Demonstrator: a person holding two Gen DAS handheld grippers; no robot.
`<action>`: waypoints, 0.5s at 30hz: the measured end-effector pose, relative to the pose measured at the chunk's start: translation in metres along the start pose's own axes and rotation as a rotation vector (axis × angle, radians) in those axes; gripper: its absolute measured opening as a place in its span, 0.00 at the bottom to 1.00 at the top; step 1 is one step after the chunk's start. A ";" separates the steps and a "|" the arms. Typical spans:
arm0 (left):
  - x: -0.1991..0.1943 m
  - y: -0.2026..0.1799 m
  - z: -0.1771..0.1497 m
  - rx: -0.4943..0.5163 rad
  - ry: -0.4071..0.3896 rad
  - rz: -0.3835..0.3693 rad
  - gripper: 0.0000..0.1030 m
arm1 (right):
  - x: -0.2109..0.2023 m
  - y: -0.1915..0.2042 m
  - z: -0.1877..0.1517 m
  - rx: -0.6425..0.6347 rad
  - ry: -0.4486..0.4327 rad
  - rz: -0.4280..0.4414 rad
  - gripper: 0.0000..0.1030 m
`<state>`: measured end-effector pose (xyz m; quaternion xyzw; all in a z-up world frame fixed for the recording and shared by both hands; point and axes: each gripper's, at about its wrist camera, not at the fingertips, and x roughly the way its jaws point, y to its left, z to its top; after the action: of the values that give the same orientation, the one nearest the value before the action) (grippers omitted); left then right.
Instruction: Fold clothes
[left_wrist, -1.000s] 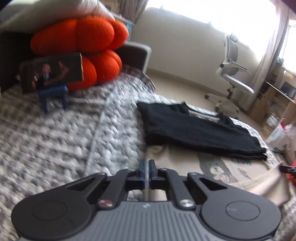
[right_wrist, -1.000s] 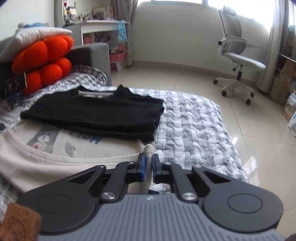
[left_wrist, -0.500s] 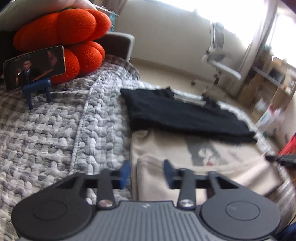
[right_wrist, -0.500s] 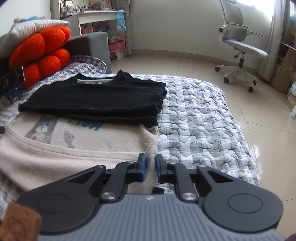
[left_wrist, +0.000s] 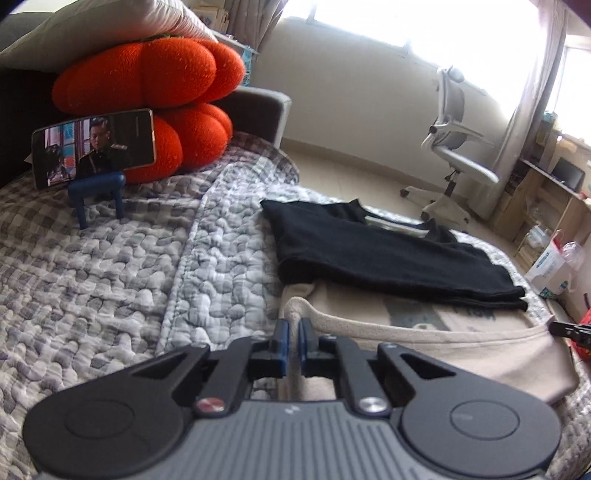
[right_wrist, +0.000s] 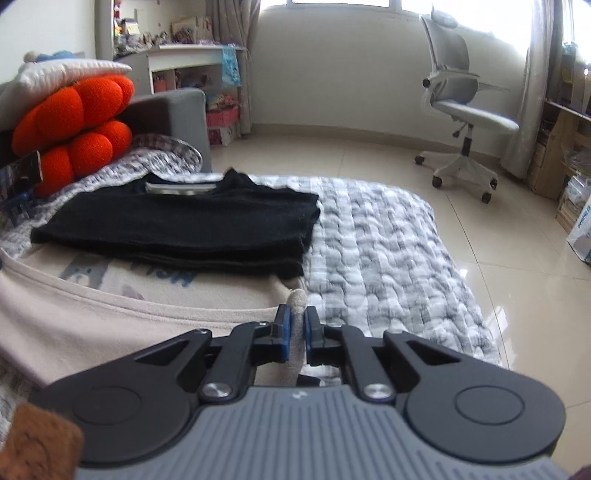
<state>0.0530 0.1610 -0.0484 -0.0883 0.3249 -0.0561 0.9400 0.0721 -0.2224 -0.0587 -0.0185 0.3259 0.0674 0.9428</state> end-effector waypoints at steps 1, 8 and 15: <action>0.004 0.000 -0.002 -0.001 0.009 0.009 0.06 | 0.003 0.001 -0.002 -0.004 0.008 -0.003 0.08; 0.004 -0.005 -0.005 0.031 0.021 0.055 0.13 | 0.005 0.004 -0.006 -0.028 0.017 -0.015 0.08; -0.025 -0.012 0.010 0.070 -0.039 0.140 0.31 | -0.012 0.007 0.000 -0.044 -0.039 -0.049 0.21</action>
<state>0.0386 0.1545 -0.0230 -0.0336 0.3097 -0.0001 0.9502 0.0615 -0.2168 -0.0511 -0.0459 0.3054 0.0516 0.9497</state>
